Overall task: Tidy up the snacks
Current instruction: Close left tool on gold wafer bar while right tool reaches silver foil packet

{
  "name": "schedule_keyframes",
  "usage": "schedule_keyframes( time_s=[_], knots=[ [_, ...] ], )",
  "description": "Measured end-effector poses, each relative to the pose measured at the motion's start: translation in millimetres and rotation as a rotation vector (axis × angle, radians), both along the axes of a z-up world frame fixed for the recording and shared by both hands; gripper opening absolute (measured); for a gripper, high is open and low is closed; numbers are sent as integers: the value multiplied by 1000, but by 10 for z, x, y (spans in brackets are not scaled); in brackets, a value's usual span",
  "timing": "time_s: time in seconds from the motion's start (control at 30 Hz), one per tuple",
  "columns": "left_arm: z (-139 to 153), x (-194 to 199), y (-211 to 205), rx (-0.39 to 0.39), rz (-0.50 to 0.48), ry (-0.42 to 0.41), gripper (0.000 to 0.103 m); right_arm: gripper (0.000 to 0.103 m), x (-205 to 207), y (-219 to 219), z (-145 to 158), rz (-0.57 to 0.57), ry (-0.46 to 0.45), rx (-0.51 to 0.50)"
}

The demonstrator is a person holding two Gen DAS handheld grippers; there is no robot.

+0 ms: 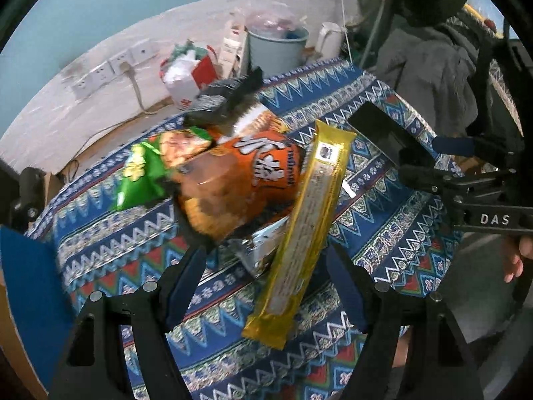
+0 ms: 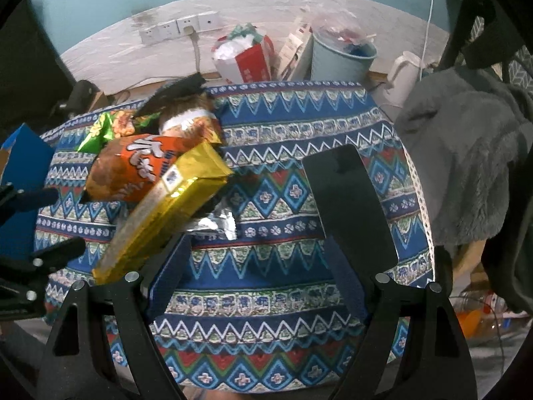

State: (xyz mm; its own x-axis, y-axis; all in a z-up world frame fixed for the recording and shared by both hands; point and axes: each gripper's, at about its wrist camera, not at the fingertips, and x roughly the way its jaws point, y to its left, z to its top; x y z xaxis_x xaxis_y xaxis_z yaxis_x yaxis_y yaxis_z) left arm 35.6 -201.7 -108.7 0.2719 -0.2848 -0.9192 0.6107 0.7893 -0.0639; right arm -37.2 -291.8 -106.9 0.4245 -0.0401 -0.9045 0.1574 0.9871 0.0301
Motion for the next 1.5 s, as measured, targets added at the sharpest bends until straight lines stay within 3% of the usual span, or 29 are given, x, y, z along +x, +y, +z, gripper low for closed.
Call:
schedule_keyframes(
  time_s=[0.33, 0.63, 0.7, 0.77, 0.83, 1.1, 1.5],
  knots=[
    [-309, 135, -288, -3, -24, 94, 76, 82, 75, -129, -266, 16, 36, -34],
    [-502, 140, -420, -1, -41, 120, 76, 82, 147, -130, -324, 40, 44, -61],
    [-511, 142, -443, -16, -47, 130, 66, 82, 161, -128, -333, 34, 48, -63],
    [-520, 139, -486, -8, -61, 132, 45, 82, 164, -126, -347, 34, 49, -59],
    [-527, 128, -516, 13, -71, 120, 37, 82, 167, -121, -363, 34, 53, -60],
    [-380, 21, -418, 7, -91, 79, 29, 82, 185, -87, -374, 65, 35, -21],
    [-156, -84, 269, -8, 19, 67, 29, 82, 437, 412, -488, 225, 42, -23]
  ],
)
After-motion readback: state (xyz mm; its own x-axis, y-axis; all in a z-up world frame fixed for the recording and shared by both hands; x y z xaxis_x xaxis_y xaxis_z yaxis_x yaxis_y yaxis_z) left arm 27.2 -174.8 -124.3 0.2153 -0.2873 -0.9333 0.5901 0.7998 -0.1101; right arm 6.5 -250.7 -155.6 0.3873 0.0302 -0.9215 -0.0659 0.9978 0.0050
